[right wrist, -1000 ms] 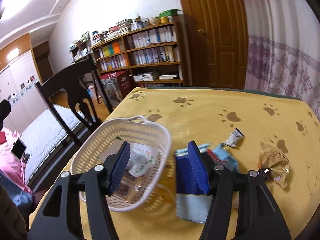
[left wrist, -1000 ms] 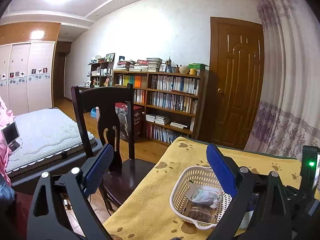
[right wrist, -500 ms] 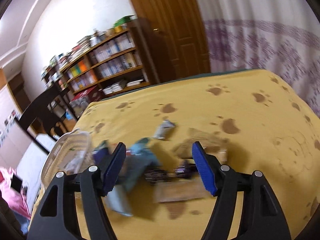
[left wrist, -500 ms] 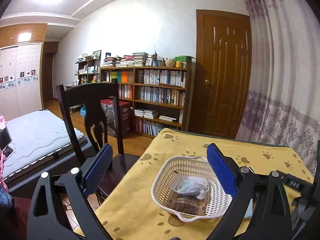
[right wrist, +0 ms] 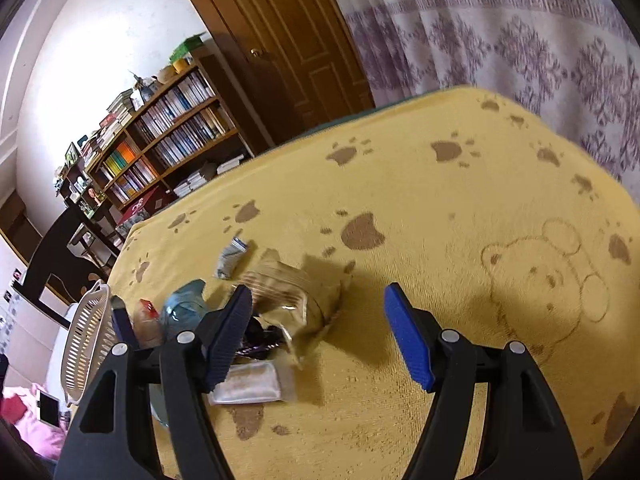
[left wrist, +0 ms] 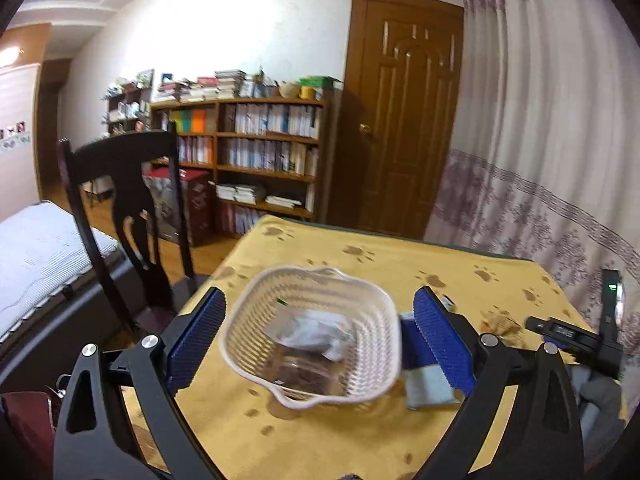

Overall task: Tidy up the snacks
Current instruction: 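Move the right tool to the gold foil bag and grasp it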

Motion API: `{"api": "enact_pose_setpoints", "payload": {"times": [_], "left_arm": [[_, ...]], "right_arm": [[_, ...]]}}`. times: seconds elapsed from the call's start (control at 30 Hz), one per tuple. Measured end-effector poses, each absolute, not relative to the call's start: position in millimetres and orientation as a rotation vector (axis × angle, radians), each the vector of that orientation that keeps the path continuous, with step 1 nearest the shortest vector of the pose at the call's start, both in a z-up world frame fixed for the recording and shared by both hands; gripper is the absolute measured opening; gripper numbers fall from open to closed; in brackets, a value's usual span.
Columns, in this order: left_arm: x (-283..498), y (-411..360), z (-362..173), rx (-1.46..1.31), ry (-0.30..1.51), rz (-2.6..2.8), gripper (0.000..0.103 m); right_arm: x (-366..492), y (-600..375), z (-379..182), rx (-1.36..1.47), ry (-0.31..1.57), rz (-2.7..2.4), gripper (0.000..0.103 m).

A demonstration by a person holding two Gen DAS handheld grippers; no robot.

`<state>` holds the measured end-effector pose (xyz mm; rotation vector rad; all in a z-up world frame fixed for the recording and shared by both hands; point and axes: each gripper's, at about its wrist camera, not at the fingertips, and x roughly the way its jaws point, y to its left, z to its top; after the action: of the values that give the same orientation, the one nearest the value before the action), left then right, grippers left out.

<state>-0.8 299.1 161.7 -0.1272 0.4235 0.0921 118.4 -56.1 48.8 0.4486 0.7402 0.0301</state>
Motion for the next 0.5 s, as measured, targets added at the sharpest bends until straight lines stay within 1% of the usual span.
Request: {"api": "enact_pose_setpoints", "payload": {"times": [0.2,0.23,0.37,0.4,0.5], "left_arm": [[4.5,275.1,148.3,-0.126,0.486,0.006,0.096],[4.9,270.3,146.9,-0.122,0.493,-0.005,0.096],[6.8,259.0,140.7,-0.104,0.511,-0.027,0.096],[6.9,257.1,138.8,-0.101,0.515,-0.03,0.096],[9.3,255.6,136.3,-0.103,0.527,-0.034,0.096]], "right_arm": [[134.2,-57.7,27.0,0.464,0.813,0.052,0.069],[137.1,-56.7,24.5,0.468,0.822,0.061,0.073],[148.4,-53.6,23.8,0.539,0.836,0.12,0.076],[152.0,-51.4,24.7,0.548,0.836,0.126,0.079],[161.3,-40.8,27.9,0.533,0.838,0.125,0.082]]}}
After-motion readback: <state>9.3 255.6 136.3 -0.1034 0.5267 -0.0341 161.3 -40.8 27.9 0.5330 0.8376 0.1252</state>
